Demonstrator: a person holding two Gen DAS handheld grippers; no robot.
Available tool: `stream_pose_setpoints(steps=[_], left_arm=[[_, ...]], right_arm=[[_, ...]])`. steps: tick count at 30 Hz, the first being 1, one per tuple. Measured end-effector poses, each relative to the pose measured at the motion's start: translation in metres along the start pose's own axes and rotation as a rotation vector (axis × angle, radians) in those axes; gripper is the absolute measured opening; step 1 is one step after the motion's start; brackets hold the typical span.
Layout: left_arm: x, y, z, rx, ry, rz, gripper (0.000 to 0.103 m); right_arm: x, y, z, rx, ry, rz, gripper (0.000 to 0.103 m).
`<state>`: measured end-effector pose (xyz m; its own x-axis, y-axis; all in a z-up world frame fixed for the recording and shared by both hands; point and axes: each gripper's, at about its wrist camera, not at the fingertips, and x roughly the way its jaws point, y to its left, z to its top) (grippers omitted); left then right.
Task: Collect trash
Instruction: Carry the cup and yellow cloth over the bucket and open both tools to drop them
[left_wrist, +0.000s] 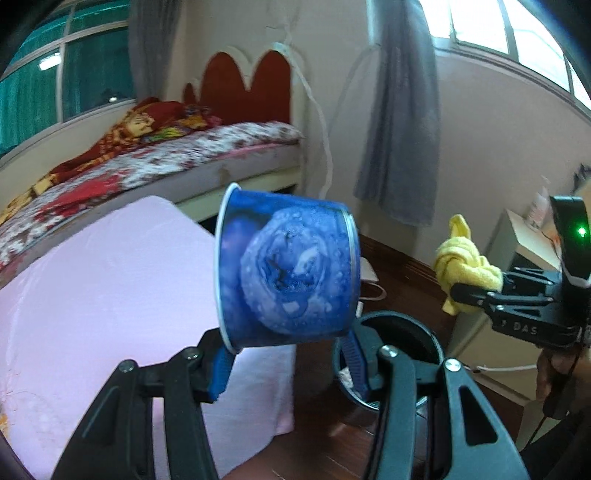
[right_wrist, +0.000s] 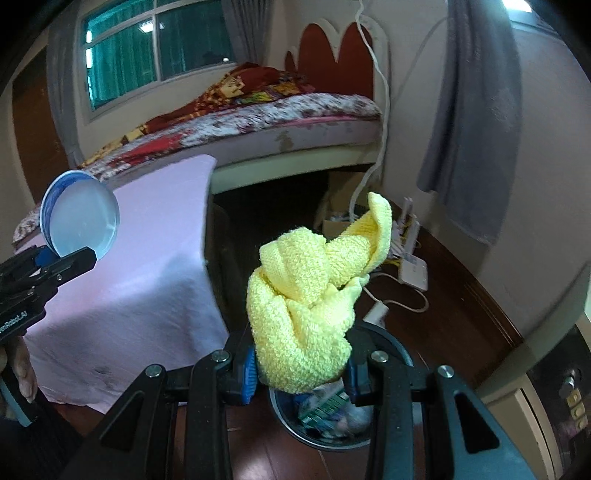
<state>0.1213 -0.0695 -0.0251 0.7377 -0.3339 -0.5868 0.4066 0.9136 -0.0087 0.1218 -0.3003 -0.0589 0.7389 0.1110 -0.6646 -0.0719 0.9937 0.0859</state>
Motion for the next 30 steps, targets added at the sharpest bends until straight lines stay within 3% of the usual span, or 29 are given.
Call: stream_pose_setpoints(steps=[9,18,26,29,30], left_arm=[[0.043,-0.054,-0.019,0.081,0.095,-0.119,0.053],[0.130,-0.082,-0.050,0.102,0.301,-0.233,0.053],[0.177,-0.091,-0.062,0.140,0.408,-0.253,0.053],[0.191,-0.092,-0.063,0.125,0.445,-0.270,0.057],[0.195,-0.090,-0.064,0.104,0.461,-0.243,0.073]], right_arm=[[0.027,-0.048,-0.040,0.025,0.102,-0.039,0.039],[0.082,-0.065,-0.082,-0.047,0.245,-0.013,0.040],[0.139,-0.080,-0.107,-0.104,0.354,0.046,0.041],[0.149,-0.080,-0.108,-0.151,0.350,0.045,0.052],[0.152,-0.079,-0.108,-0.178,0.335,0.033,0.074]])
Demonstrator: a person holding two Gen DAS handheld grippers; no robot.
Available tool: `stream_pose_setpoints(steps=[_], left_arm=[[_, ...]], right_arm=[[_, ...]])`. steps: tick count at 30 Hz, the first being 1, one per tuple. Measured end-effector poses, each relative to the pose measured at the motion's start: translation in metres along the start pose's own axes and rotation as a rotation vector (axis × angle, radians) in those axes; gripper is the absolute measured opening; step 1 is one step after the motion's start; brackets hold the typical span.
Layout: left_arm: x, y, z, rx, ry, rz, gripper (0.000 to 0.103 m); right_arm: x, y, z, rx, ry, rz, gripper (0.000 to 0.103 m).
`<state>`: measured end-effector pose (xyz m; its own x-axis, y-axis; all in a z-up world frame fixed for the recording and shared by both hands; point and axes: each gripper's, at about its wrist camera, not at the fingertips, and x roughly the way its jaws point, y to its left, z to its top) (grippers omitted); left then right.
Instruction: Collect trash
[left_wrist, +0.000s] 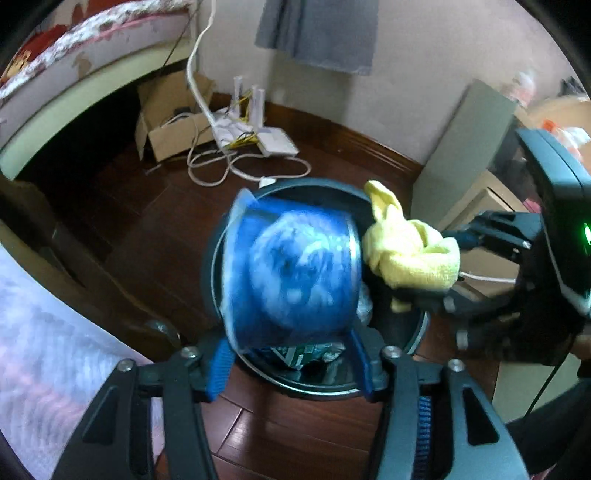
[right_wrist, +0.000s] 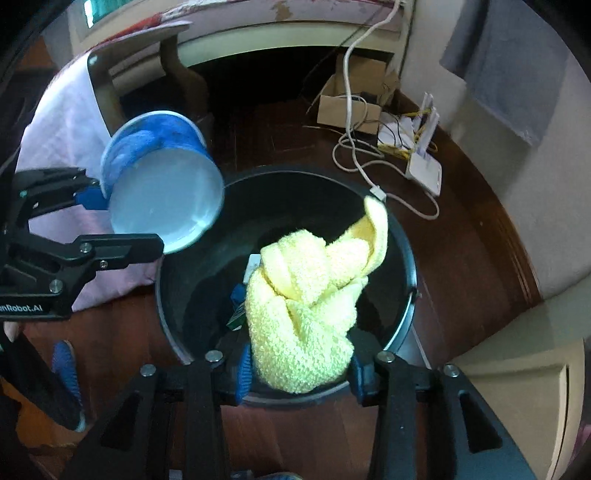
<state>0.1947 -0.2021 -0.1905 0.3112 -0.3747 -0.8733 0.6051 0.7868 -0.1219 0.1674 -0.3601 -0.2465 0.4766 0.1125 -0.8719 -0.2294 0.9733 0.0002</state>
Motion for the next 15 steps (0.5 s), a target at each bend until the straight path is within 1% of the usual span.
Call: stream_pose_setpoints(steps=[1,2,3,5,7,9,10,15], left_arm=[[0.000,0.005,0.000,-0.025,0.002,0.011,0.084],[-0.003,0.008,-0.002,-0.048,-0.007,0.014,0.087],[-0.007,0.011,-0.006,-0.070,-0.015,0.026,0.093],[-0.017,0.015,-0.014,-0.096,-0.039,0.090,0.094],[-0.026,0.017,-0.023,-0.113,-0.060,0.130,0.098],[-0.035,0.021,-0.031,-0.144,-0.084,0.158,0.099],[-0.041,0.022,-0.035,-0.158,-0.094,0.164,0.099],[-0.066,0.022,-0.047,-0.173,-0.127,0.187,0.100]], right_arm=[[0.002,0.000,-0.001,-0.010,-0.004,-0.039,0.096],[0.002,-0.001,-0.003,-0.009,-0.009,-0.085,0.098],[0.000,-0.004,-0.004,-0.001,-0.018,-0.093,0.098],[-0.002,-0.010,-0.003,0.043,-0.017,-0.111,0.098],[-0.009,-0.017,-0.004,0.119,-0.020,-0.094,0.100],[-0.014,-0.018,-0.004,0.168,-0.019,-0.083,0.103],[-0.017,-0.017,-0.006,0.182,-0.027,-0.073,0.103],[-0.027,0.005,0.001,0.152,-0.051,-0.071,0.103]])
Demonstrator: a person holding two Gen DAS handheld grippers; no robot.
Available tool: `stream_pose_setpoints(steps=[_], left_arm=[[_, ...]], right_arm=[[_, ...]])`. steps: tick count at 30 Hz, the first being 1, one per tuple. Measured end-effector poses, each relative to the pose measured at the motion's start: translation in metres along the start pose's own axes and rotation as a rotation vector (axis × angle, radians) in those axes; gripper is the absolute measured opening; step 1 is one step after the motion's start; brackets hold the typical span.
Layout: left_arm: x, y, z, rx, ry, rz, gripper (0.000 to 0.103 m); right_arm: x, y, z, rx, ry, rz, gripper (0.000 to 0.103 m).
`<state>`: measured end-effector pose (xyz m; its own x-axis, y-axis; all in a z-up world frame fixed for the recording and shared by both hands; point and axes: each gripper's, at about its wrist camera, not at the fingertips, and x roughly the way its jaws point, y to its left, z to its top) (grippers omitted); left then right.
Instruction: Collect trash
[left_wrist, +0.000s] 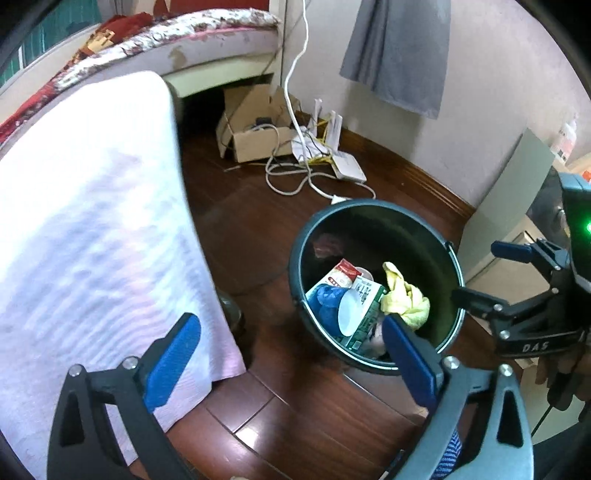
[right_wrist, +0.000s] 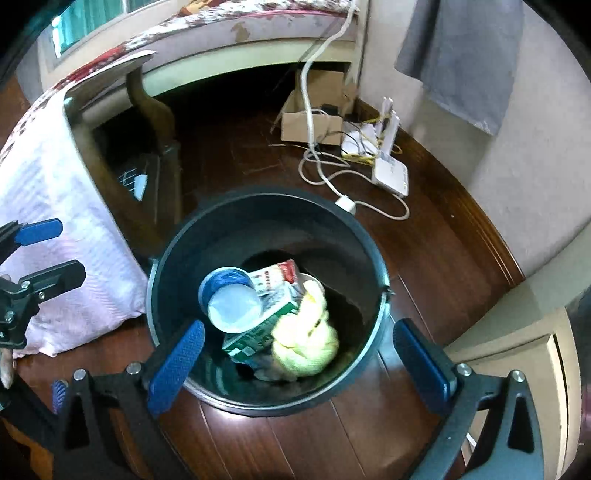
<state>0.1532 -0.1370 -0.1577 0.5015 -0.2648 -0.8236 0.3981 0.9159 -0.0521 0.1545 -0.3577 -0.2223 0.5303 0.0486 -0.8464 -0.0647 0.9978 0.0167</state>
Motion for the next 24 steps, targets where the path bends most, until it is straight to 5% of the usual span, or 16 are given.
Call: stream_pose_setpoints(steps=[14,24], left_arm=[[-0.083,0.025,-0.018,-0.053,-0.096,0.079,0.100],[-0.181,0.038,-0.031,-0.096,-0.226,0.177,0.101]], right_arm=[[-0.078,0.056,0.008,0.009,-0.117,0.019,0.103],[-0.183,0.101,0.014,0.044,-0.221,-0.010,0.103]])
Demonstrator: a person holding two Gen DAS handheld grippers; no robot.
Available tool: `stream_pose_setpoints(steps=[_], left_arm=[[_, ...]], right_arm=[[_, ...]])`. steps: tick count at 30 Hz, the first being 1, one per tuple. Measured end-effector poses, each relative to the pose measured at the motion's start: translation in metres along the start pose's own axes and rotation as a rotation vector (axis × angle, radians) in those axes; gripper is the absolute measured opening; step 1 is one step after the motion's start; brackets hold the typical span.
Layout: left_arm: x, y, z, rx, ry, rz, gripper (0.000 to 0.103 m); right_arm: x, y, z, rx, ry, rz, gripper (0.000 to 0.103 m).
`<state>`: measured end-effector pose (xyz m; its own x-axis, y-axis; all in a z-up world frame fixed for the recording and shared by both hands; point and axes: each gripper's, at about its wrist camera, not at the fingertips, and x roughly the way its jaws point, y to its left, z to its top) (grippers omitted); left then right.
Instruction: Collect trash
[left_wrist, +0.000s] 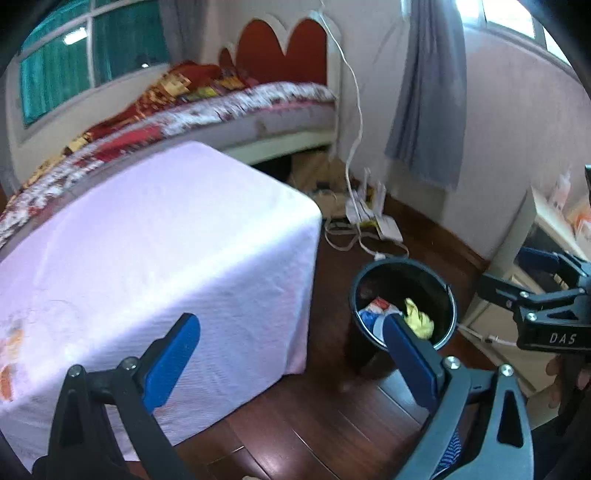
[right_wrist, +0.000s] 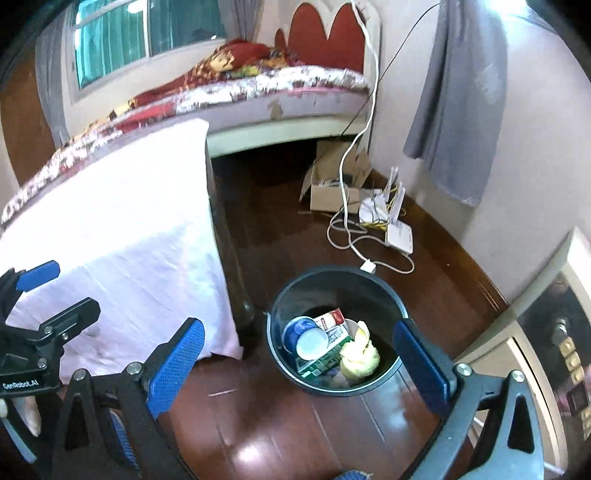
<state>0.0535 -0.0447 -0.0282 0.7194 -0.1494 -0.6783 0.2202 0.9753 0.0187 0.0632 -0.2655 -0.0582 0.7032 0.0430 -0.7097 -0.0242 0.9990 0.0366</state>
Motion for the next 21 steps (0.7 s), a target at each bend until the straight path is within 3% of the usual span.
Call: stream_pose_setpoints(steps=[13,21], left_arm=[[-0.109,0.012,0.008,0.009,-0.148,0.075,0.102],[-0.152,0.013,0.001,-0.009,-0.218,0.080,0.102]], right_arm=[[-0.119,0.037,0.010,0.027,-0.124,-0.019,0.103],[-0.186,0.055,-0.004,0.006,-0.193,-0.026,0.103]])
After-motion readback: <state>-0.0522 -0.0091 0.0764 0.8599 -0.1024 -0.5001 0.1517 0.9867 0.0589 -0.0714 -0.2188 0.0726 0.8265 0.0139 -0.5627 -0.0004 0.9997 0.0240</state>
